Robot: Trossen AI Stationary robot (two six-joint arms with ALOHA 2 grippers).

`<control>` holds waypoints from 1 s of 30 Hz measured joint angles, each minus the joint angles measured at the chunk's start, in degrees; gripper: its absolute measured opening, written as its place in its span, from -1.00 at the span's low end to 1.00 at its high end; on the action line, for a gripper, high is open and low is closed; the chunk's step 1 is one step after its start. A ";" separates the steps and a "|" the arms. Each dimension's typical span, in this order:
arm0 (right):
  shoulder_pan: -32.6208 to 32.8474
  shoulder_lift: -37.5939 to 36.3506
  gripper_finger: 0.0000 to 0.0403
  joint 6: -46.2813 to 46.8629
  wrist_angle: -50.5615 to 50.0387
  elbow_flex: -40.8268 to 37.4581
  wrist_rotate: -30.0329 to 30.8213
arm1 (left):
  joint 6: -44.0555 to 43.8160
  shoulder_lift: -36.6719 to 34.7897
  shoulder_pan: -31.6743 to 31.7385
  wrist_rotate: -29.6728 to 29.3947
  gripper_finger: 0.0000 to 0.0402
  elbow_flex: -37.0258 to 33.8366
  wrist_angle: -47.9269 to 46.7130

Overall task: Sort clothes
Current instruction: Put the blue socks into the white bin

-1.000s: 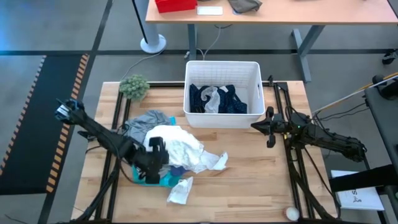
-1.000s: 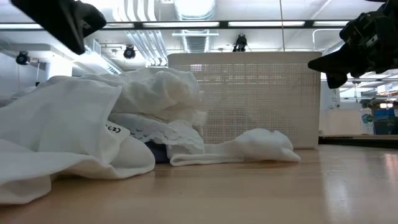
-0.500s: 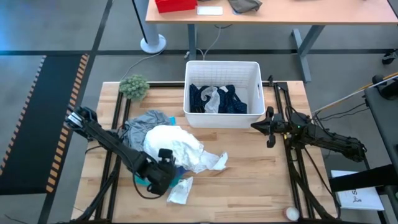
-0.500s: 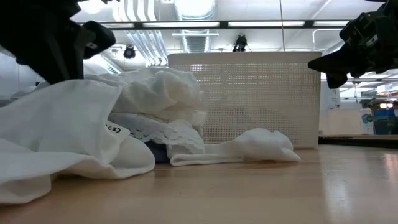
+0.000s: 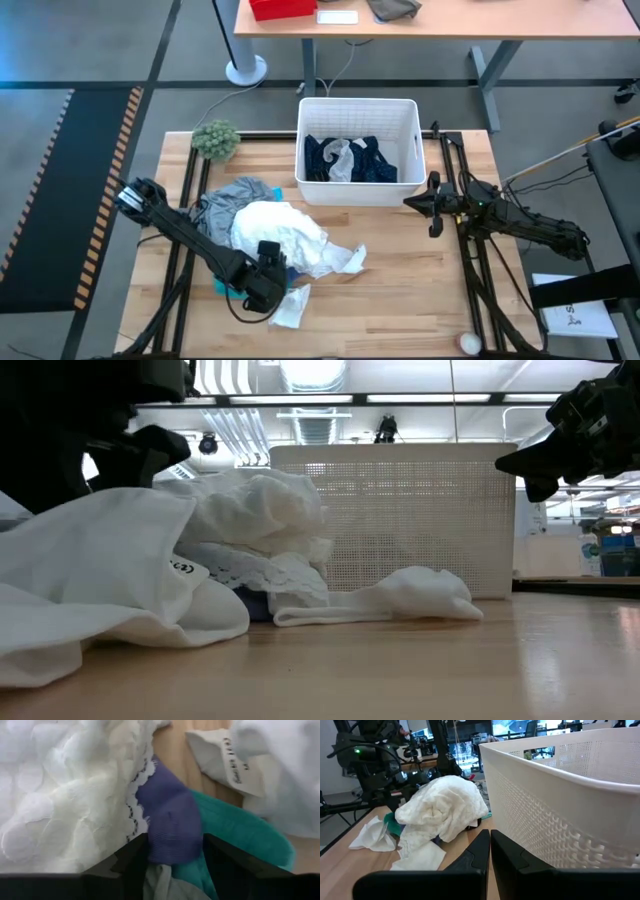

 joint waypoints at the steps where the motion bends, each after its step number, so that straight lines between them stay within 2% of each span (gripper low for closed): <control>1: -0.01 0.00 -1.00 0.01 0.00 0.01 0.02 | -0.23 0.23 0.19 0.00 -0.12 0.00 0.01; 5: 0.00 0.00 -1.00 0.01 0.00 0.01 0.00 | -0.20 0.39 0.30 -0.07 -0.29 0.00 -0.07; 12: 0.00 0.00 -1.00 0.01 0.00 0.01 0.02 | -0.42 -0.24 0.30 0.77 -0.93 0.00 -0.44; 20: 0.01 0.00 -1.00 0.01 0.00 0.00 0.02 | -1.60 -0.48 -0.31 1.86 -0.98 3.89 -3.08; 26: 0.01 0.00 -1.00 0.01 0.00 0.00 0.00 | 4.41 -1.10 -1.36 1.69 -0.99 13.03 -3.73; 30: -0.01 0.00 -1.00 0.01 0.00 0.00 0.00 | 7.48 -1.14 -1.30 -2.55 -0.99 20.00 -5.91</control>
